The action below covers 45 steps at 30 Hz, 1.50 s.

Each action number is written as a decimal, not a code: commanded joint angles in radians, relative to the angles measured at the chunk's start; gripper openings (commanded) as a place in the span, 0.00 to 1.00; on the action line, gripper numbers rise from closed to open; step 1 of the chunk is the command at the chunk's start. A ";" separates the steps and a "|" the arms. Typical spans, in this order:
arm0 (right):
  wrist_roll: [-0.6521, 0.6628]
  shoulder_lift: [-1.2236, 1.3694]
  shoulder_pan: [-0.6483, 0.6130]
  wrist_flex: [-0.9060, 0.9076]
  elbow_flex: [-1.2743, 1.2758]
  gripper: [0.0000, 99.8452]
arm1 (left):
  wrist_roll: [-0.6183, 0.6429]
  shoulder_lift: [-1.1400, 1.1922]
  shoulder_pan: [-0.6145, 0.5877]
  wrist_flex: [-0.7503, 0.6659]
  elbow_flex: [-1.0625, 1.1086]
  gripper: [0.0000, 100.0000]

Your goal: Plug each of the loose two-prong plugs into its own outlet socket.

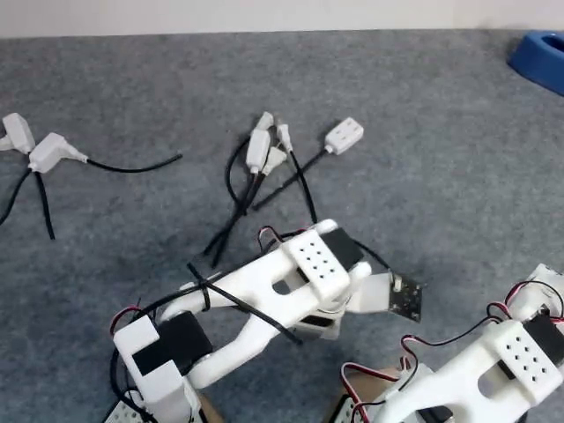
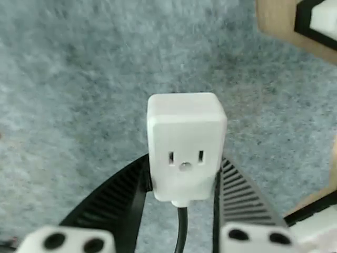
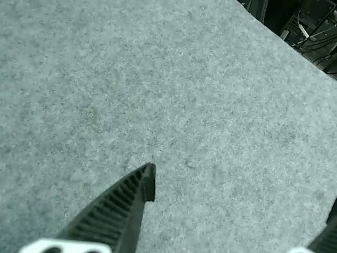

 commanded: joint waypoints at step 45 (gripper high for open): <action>0.020 -0.015 0.036 0.025 -0.044 0.48 | -0.204 0.263 -0.381 -0.315 -0.097 0.20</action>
